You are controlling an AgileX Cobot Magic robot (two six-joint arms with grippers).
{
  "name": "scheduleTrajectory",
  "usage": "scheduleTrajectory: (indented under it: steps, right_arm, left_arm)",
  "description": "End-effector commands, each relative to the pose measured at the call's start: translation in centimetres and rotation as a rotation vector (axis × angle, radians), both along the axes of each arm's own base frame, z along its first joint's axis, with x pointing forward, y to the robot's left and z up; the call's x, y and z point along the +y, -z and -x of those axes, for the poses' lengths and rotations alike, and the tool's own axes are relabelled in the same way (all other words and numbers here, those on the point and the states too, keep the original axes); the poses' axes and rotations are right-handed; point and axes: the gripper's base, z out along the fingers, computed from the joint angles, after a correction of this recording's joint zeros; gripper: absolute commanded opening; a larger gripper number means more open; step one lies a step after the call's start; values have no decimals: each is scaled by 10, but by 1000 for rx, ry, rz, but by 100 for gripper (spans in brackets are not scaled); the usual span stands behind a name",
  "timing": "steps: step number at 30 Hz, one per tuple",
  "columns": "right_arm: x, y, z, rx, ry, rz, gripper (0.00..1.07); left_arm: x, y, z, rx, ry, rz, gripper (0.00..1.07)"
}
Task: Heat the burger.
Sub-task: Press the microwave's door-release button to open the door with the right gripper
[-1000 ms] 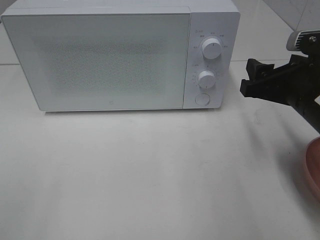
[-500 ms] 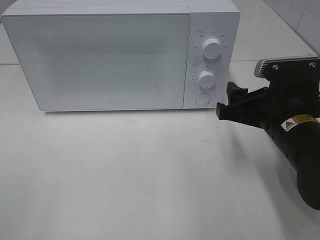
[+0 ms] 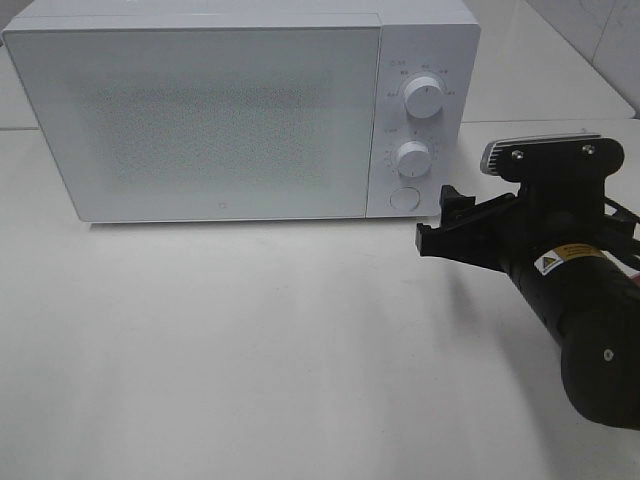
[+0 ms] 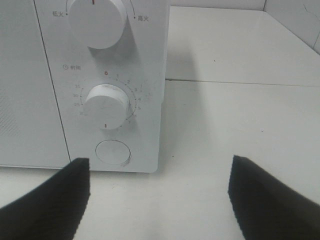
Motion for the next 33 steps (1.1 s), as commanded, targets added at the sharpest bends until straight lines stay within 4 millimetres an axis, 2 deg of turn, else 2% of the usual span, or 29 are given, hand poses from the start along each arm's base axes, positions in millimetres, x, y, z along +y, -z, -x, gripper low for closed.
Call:
scheduleTrajectory:
  steps: [1, 10, 12, 14, 15, 16, 18, 19, 20, 22, 23, 25, 26, 27, 29, 32, 33]
  right_arm:
    - [-1, -17, -5, -181, 31, 7, 75]
    - [0, -16, -5, -162, 45, -100, 75]
    - [0, -13, -5, -141, 79, -303, 75]
    - [1, -13, -4, -132, 88, -352, 75]
    - [1, -11, -4, -113, 112, -477, 73]
    - [1, -11, -4, -113, 112, -477, 73]
    - [1, -9, -4, -92, 149, -644, 70]
    - [1, -9, -4, -92, 149, -644, 70]
    - [1, -7, -3, -74, 176, -755, 68]
    - [2, -6, -3, -64, 187, -798, 67]
    - [2, -5, -3, -50, 213, -896, 64]
    - [2, -4, -3, -37, 228, -950, 63]
    - [3, -2, -2, -18, 260, -1056, 59]
    - [3, -2, -2, -18, 260, -1056, 59]
    - [3, 0, -2, 11, 304, -1181, 53]
    - [4, 2, -1, 30, 331, -1248, 49]
    - [4, 3, -1, 48, 356, -1305, 44]
  left_arm:
    - [0, 0, 0, 1, -4, 7, 98]
    - [0, 0, 0, 1, -4, 7, 98]
    - [0, 0, 0, 1, -4, 7, 98]
    - [0, 0, 0, 1, -4, 7, 98]
    - [0, 0, 0, 1, -4, 7, 98]
    - [0, 0, 0, 1, -4, 7, 98]
    - [0, 0, 0, 1, -4, 7, 98]
    - [0, 0, 0, 1, -4, 7, 98]
    - [0, 0, 0, 1, -4, 7, 98]
    - [0, 0, 0, 1, -4, 7, 98]
    - [0, 0, 0, 1, -4, 7, 98]
    - [0, 0, 0, 1, -4, 7, 98]
    - [0, 0, 0, 1, -4, 7, 98]
    - [0, 0, 0, 1, -4, 7, 98]
    - [0, 0, 0, 1, -4, 7, 98]
    - [0, 0, 0, 1, -4, 7, 98]
    - [0, 0, 0, 1, -4, 7, 98]
